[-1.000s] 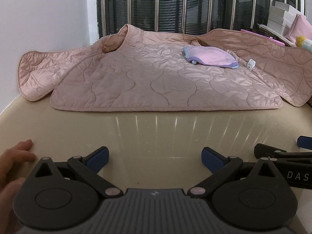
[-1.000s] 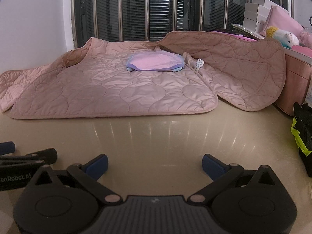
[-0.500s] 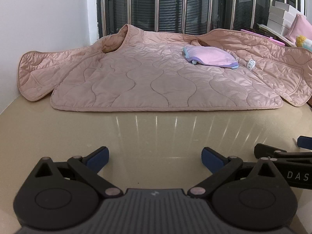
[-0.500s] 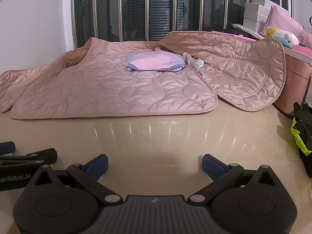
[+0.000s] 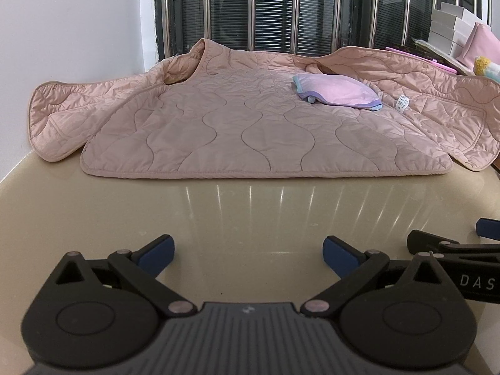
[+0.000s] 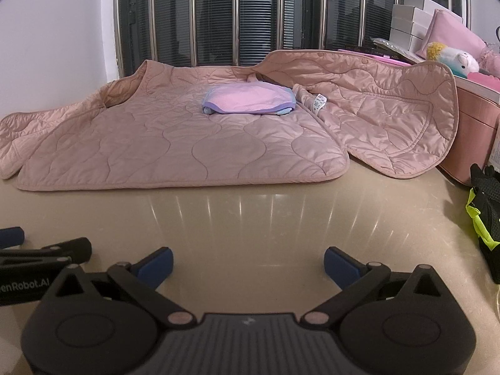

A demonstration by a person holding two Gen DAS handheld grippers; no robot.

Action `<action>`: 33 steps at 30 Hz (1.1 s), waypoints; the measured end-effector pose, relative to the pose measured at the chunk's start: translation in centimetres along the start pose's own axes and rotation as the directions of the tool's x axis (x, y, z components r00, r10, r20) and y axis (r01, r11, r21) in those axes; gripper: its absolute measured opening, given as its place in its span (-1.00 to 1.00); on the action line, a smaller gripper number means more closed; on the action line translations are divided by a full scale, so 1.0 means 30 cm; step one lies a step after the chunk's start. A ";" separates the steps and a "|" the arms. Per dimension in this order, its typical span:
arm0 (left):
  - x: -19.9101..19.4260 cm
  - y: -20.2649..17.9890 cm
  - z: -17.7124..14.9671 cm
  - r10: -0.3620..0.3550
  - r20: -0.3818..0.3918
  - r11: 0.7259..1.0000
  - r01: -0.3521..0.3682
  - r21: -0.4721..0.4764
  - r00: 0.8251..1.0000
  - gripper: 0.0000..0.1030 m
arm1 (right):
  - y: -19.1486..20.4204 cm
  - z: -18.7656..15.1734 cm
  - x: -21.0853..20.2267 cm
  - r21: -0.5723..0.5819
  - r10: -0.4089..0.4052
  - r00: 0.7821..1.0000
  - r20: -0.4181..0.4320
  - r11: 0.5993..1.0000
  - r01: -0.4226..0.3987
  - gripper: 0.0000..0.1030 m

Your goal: Fold clothes

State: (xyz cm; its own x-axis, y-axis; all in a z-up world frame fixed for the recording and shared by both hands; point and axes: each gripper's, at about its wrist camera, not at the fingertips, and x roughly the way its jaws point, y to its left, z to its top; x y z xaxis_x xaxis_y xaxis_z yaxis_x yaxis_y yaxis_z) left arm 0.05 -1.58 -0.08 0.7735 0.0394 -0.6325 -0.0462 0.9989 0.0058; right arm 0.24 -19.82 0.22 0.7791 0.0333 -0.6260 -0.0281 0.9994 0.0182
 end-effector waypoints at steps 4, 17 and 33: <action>0.001 0.001 0.000 -0.002 0.000 1.000 0.002 -0.001 1.000 0.99 | 0.000 0.000 0.001 0.000 -0.001 1.000 0.000 1.000 0.001 1.00; 0.003 -0.002 0.001 0.002 -0.001 1.000 -0.002 0.000 1.000 0.99 | -0.001 0.001 0.002 0.002 -0.002 1.000 -0.001 1.000 0.002 1.00; 0.001 -0.007 0.002 0.009 -0.003 1.000 -0.009 0.002 1.000 0.98 | 0.000 0.001 0.003 0.003 -0.003 1.000 -0.001 1.000 0.003 1.00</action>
State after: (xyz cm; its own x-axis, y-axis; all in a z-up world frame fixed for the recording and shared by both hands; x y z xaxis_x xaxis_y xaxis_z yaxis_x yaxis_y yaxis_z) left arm 0.12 -1.81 -0.07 0.7711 0.0480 -0.6349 -0.0515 0.9986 0.0129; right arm 0.32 -19.82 0.20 0.7785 0.0300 -0.6269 -0.0239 0.9995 0.0181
